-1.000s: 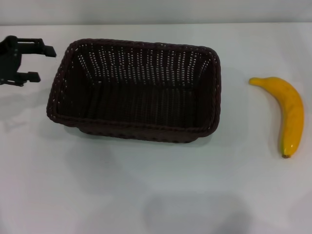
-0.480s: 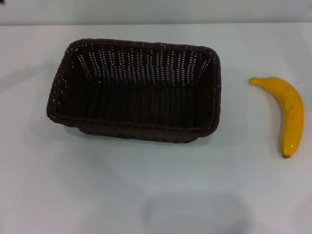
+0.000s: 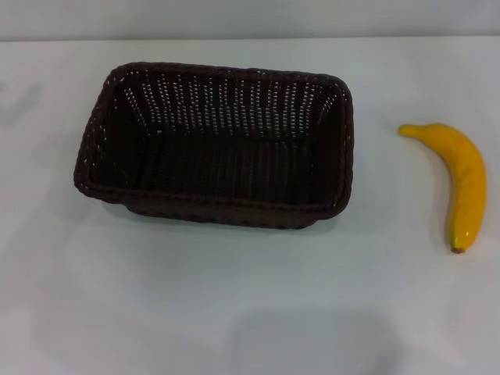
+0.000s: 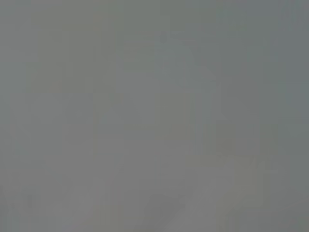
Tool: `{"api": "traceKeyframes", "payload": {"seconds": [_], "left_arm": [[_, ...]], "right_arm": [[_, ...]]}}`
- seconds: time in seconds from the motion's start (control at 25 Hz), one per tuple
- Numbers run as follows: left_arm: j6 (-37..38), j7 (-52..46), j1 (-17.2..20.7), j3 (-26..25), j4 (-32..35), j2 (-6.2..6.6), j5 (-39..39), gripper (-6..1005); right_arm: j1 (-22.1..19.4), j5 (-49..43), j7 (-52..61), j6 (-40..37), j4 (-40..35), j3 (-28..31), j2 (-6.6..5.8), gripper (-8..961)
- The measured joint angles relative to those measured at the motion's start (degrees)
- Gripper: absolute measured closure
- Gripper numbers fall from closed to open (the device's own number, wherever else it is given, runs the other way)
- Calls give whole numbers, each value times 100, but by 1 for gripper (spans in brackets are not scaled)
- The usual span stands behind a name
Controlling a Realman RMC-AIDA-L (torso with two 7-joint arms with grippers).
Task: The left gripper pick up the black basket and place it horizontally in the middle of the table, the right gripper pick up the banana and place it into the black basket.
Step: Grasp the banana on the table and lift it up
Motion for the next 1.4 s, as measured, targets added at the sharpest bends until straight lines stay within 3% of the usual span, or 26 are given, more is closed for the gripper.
{"api": "traceKeyframes", "payload": {"seconds": [0.16,0.32,0.44,0.56,0.84,1.0,1.16,1.4], "left_arm": [[-82,693,270,3,-6,-278,-378,106],[-135,1103,411,4,-9,-492,-492,107],[-142,1430,428,22,-11,-604,-506,107],[-143,1824,407,9,-88,-702,-530,107],[-194,2844,652,-2,-476,-723,-956,108],[-202,3458,766,-1,-671,-760,-1241,108],[-202,3936,863,-1,-857,-792,-1400,108],[-201,4275,912,-1,-982,-840,-1452,109]], "right_arm": [[502,-1982,1954,807,611,7,-143,112],[1336,-4002,3495,2118,879,-6,-159,112],[1828,-5106,4032,3000,882,-23,-26,109],[2068,-5740,4286,3521,890,-23,178,108],[2549,-6033,4821,4303,888,-142,503,109],[2687,-6060,5093,4488,862,-297,560,109],[2897,-6299,5630,4578,592,-849,615,109],[2982,-6675,5780,4630,280,-949,822,110]]}}
